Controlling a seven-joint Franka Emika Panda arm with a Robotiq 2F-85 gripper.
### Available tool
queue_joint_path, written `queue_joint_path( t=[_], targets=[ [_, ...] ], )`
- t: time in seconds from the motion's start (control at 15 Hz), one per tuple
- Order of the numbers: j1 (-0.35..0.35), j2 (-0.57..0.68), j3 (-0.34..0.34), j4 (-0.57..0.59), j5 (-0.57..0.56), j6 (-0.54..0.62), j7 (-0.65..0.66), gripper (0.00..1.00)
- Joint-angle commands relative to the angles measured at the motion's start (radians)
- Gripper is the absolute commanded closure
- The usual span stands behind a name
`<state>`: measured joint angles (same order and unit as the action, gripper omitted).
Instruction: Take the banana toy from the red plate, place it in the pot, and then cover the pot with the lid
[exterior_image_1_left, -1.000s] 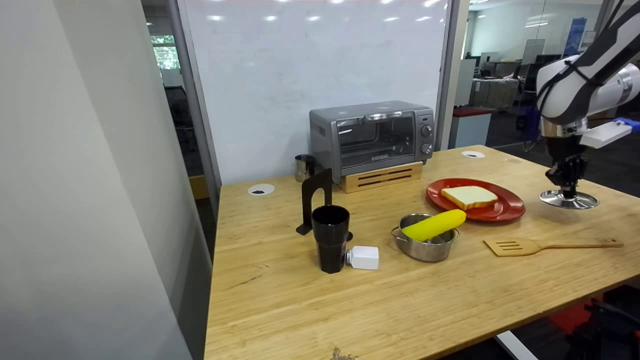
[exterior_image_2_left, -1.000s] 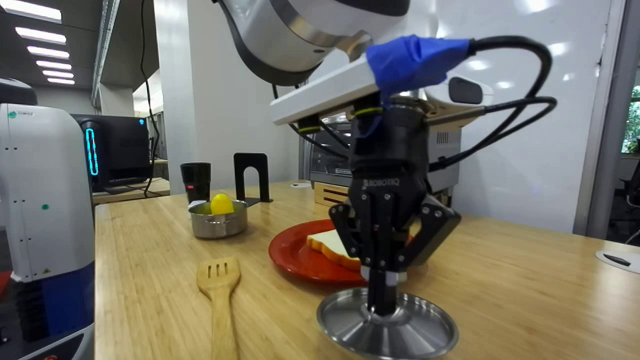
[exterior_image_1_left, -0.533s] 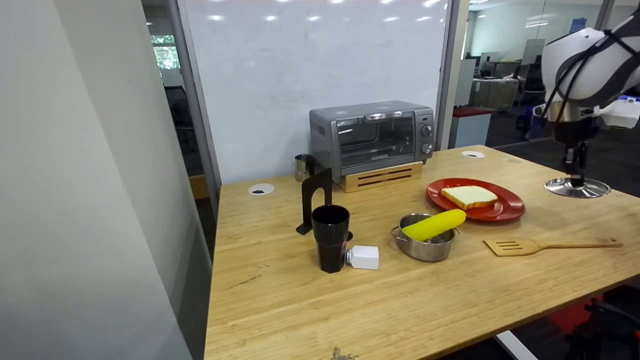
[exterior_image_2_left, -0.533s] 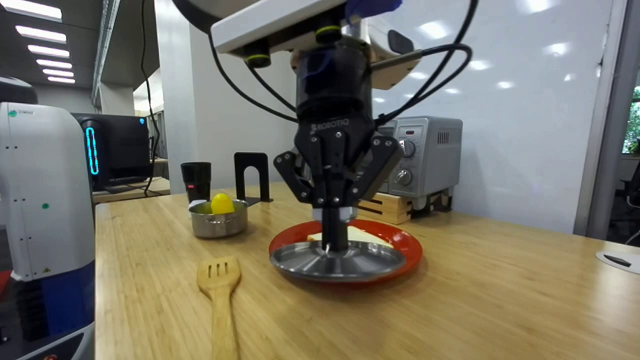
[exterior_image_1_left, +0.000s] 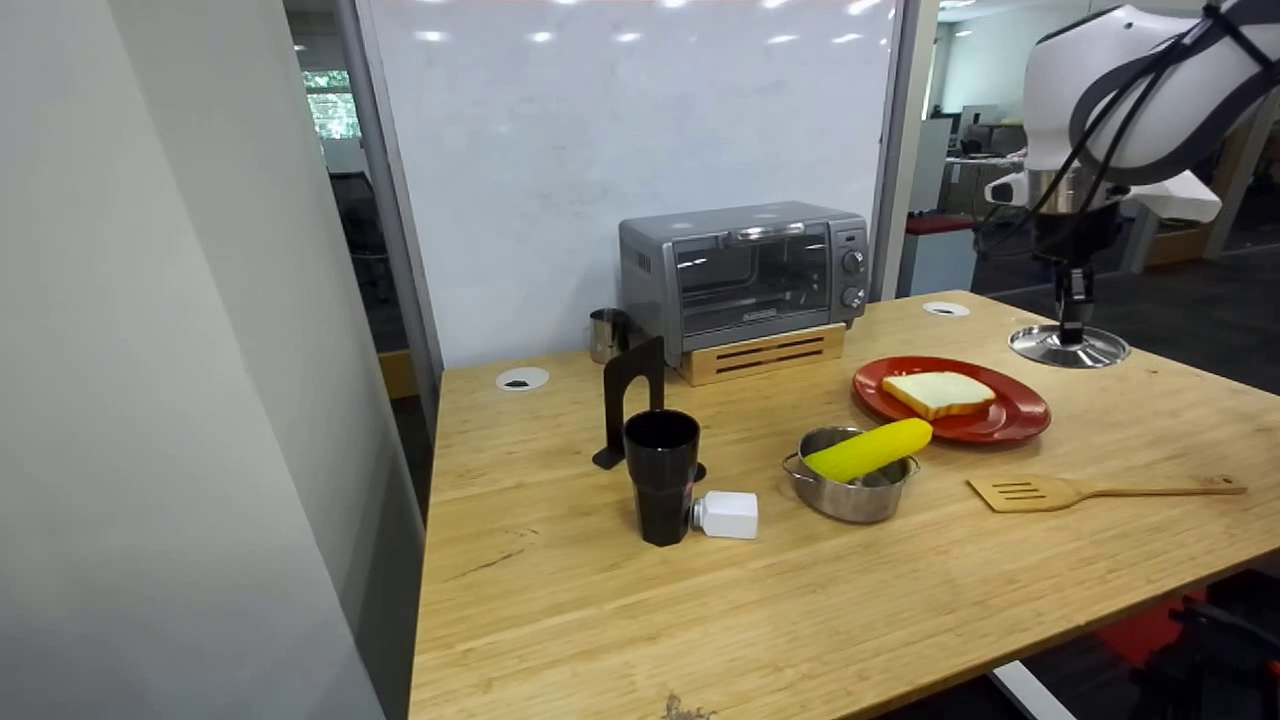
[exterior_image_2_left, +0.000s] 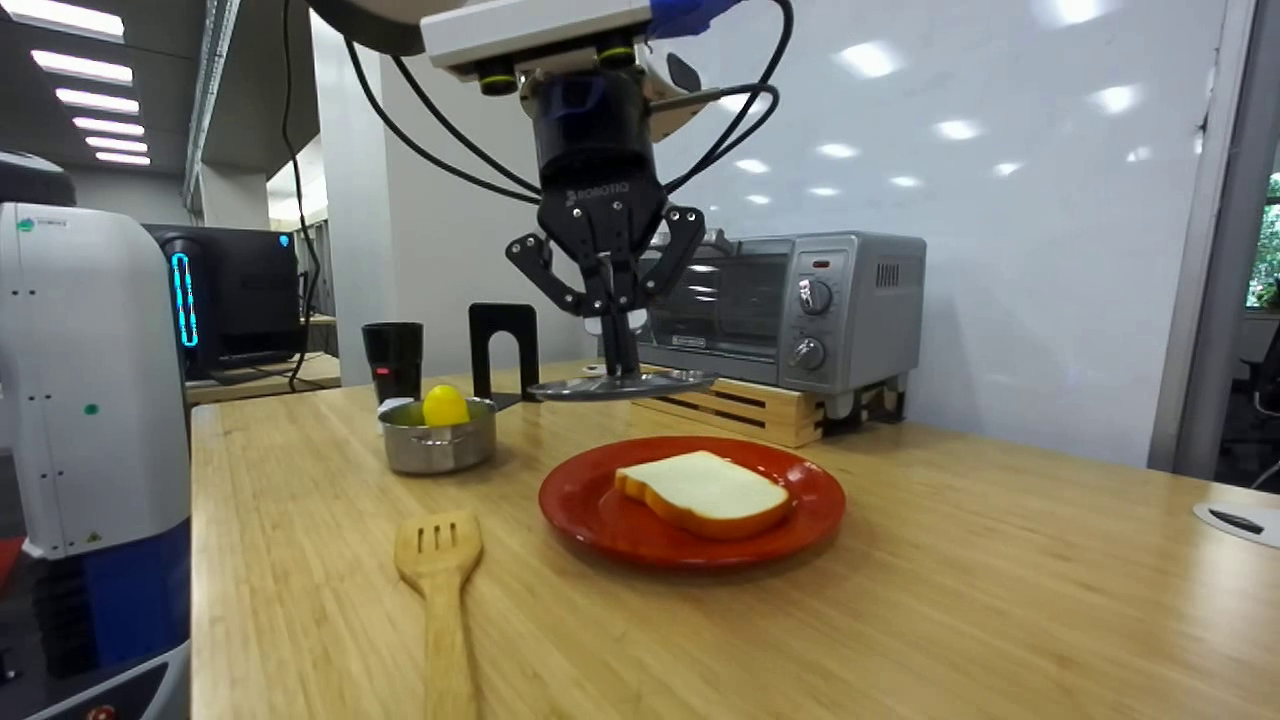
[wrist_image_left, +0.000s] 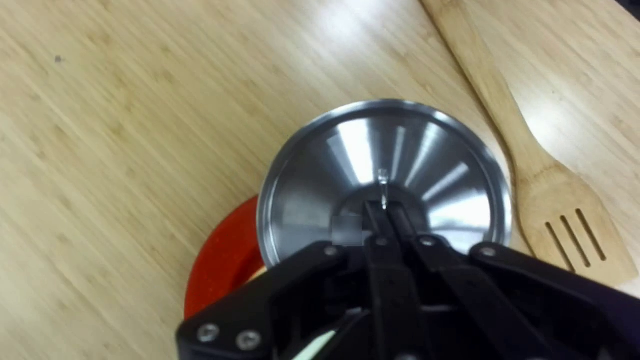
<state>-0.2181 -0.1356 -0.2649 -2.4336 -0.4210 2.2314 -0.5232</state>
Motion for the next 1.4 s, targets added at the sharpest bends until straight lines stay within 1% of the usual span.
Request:
queue_joint_path(
  t=[0.0,0.27,0.4,0.47,0.67,1.0,1.07,1.33],
  targets=[
    [0.041,0.05,0.032,0.057,0.022,-0.005,-0.086,0.99],
    [0.07,0.091,0.058,0.097,0.028,-0.009,-0.138,0.99],
    [0.073,0.115,0.067,0.116,0.027,-0.014,-0.134,0.99],
    [0.068,0.073,0.067,0.073,0.007,-0.002,-0.099,0.96],
    [0.07,0.098,0.072,0.091,0.007,-0.002,-0.1,0.96],
    [0.069,0.101,0.072,0.096,0.007,-0.002,-0.101,0.96],
    [0.069,0.101,0.072,0.096,0.007,-0.002,-0.101,0.99],
    [0.066,0.113,0.067,0.156,-0.014,-0.009,-0.166,0.99]
  ],
)
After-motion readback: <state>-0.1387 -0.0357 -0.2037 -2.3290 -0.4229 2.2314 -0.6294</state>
